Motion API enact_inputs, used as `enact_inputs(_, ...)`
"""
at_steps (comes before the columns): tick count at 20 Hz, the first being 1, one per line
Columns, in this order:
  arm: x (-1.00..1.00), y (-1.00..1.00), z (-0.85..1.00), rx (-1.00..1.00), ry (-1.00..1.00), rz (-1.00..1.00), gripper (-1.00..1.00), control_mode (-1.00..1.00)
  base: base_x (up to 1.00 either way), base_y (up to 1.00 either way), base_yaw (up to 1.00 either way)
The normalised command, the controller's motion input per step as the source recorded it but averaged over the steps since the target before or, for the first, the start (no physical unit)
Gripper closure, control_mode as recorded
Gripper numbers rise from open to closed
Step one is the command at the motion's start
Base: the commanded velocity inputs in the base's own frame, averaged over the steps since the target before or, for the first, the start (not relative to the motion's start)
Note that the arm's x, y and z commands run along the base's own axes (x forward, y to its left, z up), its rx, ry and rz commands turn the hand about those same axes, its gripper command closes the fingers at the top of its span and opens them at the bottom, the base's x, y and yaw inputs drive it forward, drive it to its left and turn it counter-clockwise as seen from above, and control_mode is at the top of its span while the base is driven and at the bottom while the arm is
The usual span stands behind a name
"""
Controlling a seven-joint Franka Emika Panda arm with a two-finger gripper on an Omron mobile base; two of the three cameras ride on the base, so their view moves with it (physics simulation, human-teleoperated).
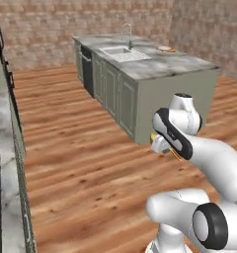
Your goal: Take the fork and place it on the left side of the plate. Then take the spoon and place it on the right side of the plate. Make sure they're directly next to the plate.
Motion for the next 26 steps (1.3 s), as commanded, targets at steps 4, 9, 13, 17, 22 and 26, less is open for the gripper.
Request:
enact_inputs(4, 0.00, 0.00, 0.00, 0.00, 0.00, 0.00, 1.00, 1.00, 0.00, 0.02, -1.00)
enact_inputs(9, 0.00, 0.00, 0.00, 0.00, 0.00, 0.00, 1.00, 1.00, 0.15, 0.01, -0.85)
enact_inputs(13, 0.00, 0.00, 0.00, 0.00, 0.00, 0.00, 1.00, 1.00, 0.50, 0.00, -0.52)
enact_inputs(17, 0.00, 0.00, 0.00, 0.00, 0.00, 0.00, 1.00, 1.00, 0.82, 0.00, -0.21)
enact_inputs(22, 0.00, 0.00, 0.00, 0.00, 0.00, 0.00, 1.00, 1.00, 0.94, 0.03, -0.03)
enact_inputs(26, 0.00, 0.00, 0.00, 0.00, 0.00, 0.00, 1.00, 1.00, 0.94, 0.05, 0.00)
